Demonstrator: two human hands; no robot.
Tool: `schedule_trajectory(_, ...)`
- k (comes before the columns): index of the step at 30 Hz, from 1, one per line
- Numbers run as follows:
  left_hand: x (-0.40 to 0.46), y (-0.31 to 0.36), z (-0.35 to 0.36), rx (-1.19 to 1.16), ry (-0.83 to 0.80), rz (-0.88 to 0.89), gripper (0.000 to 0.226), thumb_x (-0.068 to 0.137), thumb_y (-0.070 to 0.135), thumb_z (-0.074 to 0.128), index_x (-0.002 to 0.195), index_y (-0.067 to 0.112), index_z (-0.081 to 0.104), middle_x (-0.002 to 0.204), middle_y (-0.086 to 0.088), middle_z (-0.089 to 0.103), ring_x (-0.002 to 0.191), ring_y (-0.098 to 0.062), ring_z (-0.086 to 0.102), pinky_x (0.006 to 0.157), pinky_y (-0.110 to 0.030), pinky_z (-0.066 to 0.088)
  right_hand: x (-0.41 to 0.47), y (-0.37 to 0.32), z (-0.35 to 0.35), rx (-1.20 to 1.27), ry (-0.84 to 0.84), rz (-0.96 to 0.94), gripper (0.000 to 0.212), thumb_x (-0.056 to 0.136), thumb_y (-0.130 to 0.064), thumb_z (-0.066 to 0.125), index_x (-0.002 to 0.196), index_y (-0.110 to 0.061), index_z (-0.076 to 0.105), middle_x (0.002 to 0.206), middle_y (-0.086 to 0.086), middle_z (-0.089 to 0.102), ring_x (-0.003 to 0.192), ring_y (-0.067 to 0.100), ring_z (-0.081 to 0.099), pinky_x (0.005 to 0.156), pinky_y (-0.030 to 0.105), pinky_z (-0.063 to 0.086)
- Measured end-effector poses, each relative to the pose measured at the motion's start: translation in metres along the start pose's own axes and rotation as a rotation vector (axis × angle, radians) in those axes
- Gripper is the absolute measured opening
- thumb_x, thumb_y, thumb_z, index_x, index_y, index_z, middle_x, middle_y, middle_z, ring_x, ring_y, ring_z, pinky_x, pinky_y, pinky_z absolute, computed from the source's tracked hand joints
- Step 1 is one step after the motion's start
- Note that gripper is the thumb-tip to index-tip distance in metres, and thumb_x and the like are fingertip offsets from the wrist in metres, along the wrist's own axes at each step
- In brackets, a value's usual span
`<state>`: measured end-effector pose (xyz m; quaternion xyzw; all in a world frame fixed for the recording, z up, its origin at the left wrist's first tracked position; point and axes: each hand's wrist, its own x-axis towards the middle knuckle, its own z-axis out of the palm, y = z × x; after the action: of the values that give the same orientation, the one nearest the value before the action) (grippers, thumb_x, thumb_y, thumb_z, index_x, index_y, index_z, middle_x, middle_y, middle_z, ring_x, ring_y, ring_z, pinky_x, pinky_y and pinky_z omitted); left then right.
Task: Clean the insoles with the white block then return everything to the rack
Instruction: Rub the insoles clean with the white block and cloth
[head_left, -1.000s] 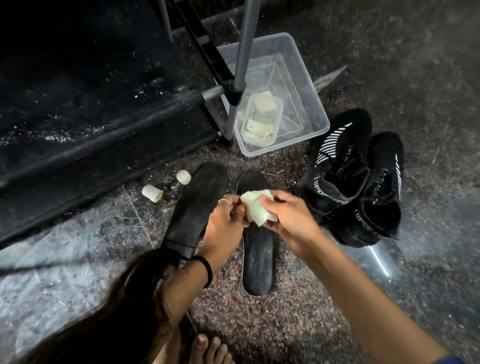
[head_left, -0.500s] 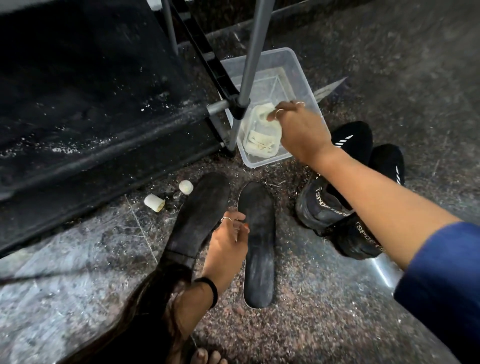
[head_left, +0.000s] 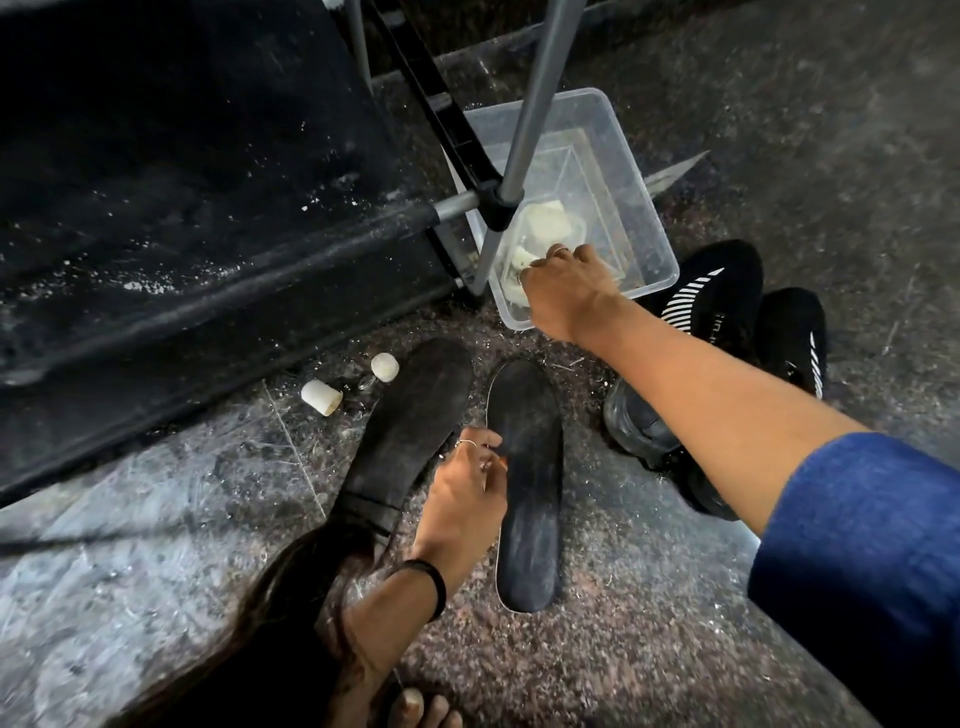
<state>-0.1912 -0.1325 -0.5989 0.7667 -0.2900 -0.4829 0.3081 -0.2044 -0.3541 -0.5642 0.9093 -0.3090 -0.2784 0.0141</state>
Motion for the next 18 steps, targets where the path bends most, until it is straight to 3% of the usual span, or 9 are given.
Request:
schedule_trajectory(6,-0.003,0.001,0.0,0.015,-0.011,-0.006,0.023,0.095,0.013,0.047,0.114,0.026,0.047,0.104,0.0,0.06,0.096,-0.016,0.059,0.084,-0.039,0.051,-0.006,0.0,0.004,0.121,0.062,-0.019,0.054,0.092,-0.008,0.037,0.144,-0.005,0.02,0.119,0.021,0.06,0.117,0.035,0.051,0.101,0.046,0.032)
schedule_trajectory(11,-0.003,-0.001,0.002,0.036,-0.006,-0.002,0.023,0.094,0.012,0.047,0.113,0.025,0.048,0.105,-0.001,0.06,0.097,-0.018,0.059,0.085,-0.04,0.05,-0.015,-0.004,0.013,0.147,0.221,-0.003,0.052,0.086,-0.001,0.038,0.136,-0.001,0.027,0.102,0.019,0.066,0.104,0.035,0.059,0.096,0.044,0.035)
schedule_trajectory(18,-0.003,-0.003,0.002,0.046,-0.008,-0.001,0.022,0.095,0.012,0.046,0.114,0.022,0.048,0.104,0.002,0.058,0.095,-0.015,0.058,0.085,-0.035,0.049,-0.019,-0.005,0.024,0.213,0.233,-0.006,0.041,0.096,-0.024,0.031,0.129,-0.002,0.039,0.103,0.015,0.067,0.108,0.031,0.057,0.103,0.045,0.028)
